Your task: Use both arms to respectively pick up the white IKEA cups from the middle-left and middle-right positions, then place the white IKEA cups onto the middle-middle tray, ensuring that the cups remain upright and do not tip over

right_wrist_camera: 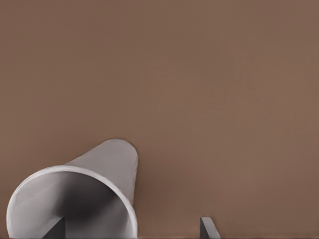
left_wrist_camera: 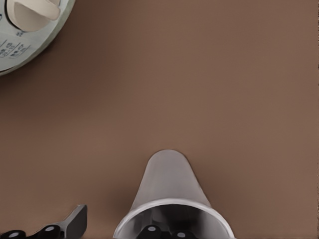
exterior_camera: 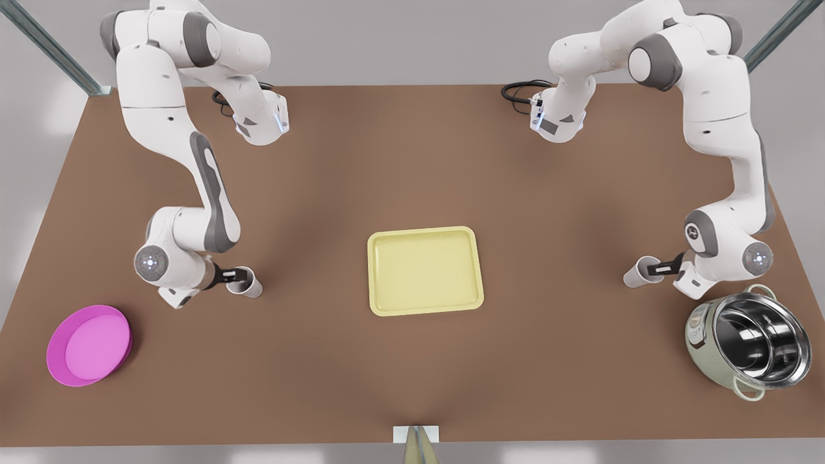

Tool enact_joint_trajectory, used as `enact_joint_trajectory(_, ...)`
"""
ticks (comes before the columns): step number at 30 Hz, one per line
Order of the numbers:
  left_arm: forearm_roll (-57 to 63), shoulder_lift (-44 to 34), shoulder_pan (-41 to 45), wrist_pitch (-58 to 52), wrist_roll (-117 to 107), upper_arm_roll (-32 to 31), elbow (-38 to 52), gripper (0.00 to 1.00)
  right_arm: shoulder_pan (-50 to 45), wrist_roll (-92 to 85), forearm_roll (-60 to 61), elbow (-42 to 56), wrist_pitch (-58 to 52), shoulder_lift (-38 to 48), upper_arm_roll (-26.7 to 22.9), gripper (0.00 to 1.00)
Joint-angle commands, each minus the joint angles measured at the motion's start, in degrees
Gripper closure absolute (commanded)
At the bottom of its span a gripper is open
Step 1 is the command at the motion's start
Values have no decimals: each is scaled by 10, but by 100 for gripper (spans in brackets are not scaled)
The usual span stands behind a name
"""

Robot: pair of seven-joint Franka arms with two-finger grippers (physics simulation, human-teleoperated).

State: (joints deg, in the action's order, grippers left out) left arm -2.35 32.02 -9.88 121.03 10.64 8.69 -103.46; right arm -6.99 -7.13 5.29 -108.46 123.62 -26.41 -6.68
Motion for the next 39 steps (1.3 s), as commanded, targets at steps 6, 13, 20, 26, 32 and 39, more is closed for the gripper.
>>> enact_joint_trajectory(6, -16, 0, 4, 9, 33, -1, -4, 68, 7, -8, 4, -10, 16, -27, 0, 0)
enact_joint_trajectory(13, -13, -14, 44, -1, 51, -2, -4, 69, 5, -10, 3, 4, 8, -27, 0, 52)
enact_joint_trajectory(20, -13, -14, 50, -1, 48, -2, -4, 75, -5, -8, 4, 30, -15, -25, 1, 79)
enact_joint_trajectory(26, -15, -36, 76, -30, 18, -13, 6, 78, -117, 248, 100, 85, -54, -29, 1, 79)
enact_joint_trajectory(32, -11, -19, 156, -69, -301, -151, 107, 76, -207, 537, 140, 228, -54, -110, 1, 79)
enact_joint_trajectory(39, -14, 48, 243, -56, -569, -225, 184, 76, -273, 639, 140, 366, -49, -195, 39, 79)
